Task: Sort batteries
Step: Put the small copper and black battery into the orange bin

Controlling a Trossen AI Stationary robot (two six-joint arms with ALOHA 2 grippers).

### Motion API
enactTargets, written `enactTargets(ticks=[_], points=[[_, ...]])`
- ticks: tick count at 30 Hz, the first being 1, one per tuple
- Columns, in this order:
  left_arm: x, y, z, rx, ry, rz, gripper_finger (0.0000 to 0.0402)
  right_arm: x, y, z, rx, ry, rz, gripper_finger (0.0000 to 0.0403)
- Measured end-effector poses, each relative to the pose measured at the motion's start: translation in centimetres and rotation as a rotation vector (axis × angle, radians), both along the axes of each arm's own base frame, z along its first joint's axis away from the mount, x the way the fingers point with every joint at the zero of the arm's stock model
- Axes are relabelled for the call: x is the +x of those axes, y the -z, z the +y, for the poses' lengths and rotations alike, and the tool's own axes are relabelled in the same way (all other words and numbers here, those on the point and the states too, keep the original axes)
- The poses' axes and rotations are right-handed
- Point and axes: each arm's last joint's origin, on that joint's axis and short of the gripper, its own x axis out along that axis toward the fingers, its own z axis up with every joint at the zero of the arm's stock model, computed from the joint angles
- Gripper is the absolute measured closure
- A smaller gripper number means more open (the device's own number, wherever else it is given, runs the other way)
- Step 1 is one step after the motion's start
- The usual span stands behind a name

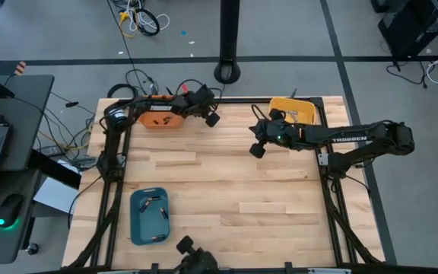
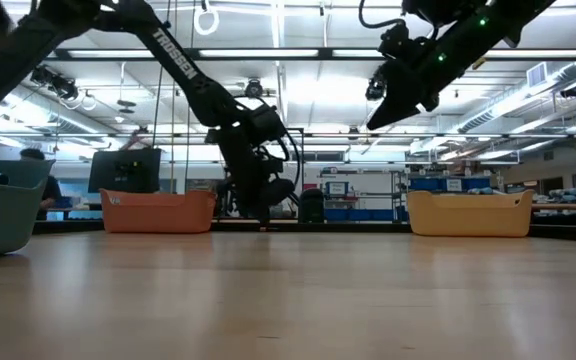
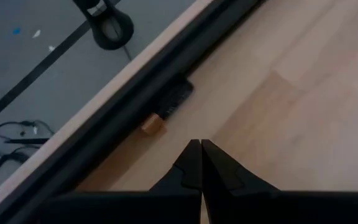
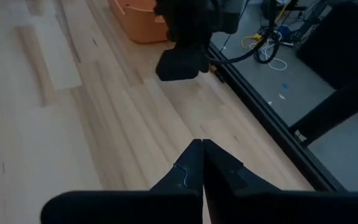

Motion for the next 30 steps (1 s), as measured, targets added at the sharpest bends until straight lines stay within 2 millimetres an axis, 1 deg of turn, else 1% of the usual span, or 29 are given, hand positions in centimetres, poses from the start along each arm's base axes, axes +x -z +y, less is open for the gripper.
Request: enactTargets(ticks=[5,12,16,22,25,30], points=[[0.3,0.6,1.0,-0.008,-0.029,0.024,0.0397,0.0,0.1,0.3,0.001,-0.007,-0.001,0.0393],[-0.1,0.6,1.4,0.015,-0.073,0.048,0.0397,0.1,0.0,0.4,-0.003,-0.012,-0.01,0.0393],[0.0,0.4,1.8,0.035,-0.077,0.027,0.0396,0.1,0.0,0.4,-0.003,-0.013,-0.008,0.0393],[-0.7,0.3,2.7,0.036,-0.114,0.007,0.0396,0.1,0.0,0.4,-0.005,-0.013,-0.016,0.0392],[-0.8,0.3,2.9,0.028,-0.111,0.003,0.0396,0.1,0.0,0.4,-0.006,-0.014,-0.016,0.0392],[-1.0,1.1,3.5,0.008,-0.108,-0.002,0.0396,0.1,-0.1,0.4,-0.01,-0.017,-0.016,0.0392]])
